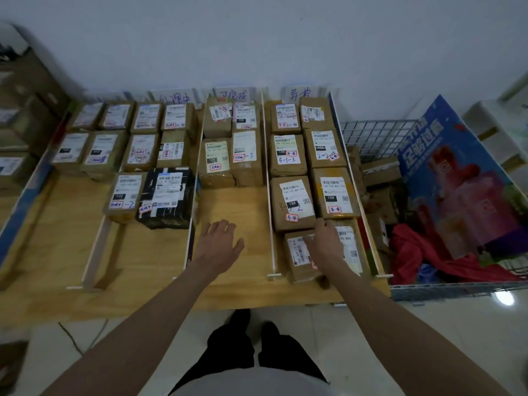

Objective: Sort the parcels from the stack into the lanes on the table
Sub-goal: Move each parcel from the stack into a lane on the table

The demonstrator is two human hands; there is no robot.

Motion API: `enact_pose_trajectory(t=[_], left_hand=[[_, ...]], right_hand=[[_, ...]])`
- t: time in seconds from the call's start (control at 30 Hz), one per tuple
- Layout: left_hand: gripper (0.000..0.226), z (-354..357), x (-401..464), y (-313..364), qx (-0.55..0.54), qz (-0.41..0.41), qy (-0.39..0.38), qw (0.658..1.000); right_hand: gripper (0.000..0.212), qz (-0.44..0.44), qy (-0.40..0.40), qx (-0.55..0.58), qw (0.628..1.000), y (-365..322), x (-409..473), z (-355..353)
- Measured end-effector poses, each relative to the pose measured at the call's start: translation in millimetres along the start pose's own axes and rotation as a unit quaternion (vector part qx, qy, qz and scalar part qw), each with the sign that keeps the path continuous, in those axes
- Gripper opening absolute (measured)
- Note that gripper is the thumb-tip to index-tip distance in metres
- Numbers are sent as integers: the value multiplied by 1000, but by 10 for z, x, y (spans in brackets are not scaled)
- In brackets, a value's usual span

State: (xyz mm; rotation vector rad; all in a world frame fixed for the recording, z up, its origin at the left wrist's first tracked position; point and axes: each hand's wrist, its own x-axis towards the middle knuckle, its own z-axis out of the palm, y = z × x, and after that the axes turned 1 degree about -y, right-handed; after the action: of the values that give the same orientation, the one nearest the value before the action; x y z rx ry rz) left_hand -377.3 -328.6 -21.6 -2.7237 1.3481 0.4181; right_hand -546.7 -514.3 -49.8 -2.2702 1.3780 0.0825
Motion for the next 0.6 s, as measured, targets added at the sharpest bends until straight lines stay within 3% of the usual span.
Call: enact_pose_trajectory(t=[0.1,0.37,0.6], left_hand=[[54,-158,35,-169,1,-33,20,999],[52,-645,-251,-854,-35,-122,119,985],[58,-790,-692,-1640,-33,-190,149,970]], right_hand=[[35,-84,31,-45,995,-256,80,-196],[45,-250,63,-73,963,-1346,78,-412],[52,-360,69,-97,925,-2315,-329,-228]])
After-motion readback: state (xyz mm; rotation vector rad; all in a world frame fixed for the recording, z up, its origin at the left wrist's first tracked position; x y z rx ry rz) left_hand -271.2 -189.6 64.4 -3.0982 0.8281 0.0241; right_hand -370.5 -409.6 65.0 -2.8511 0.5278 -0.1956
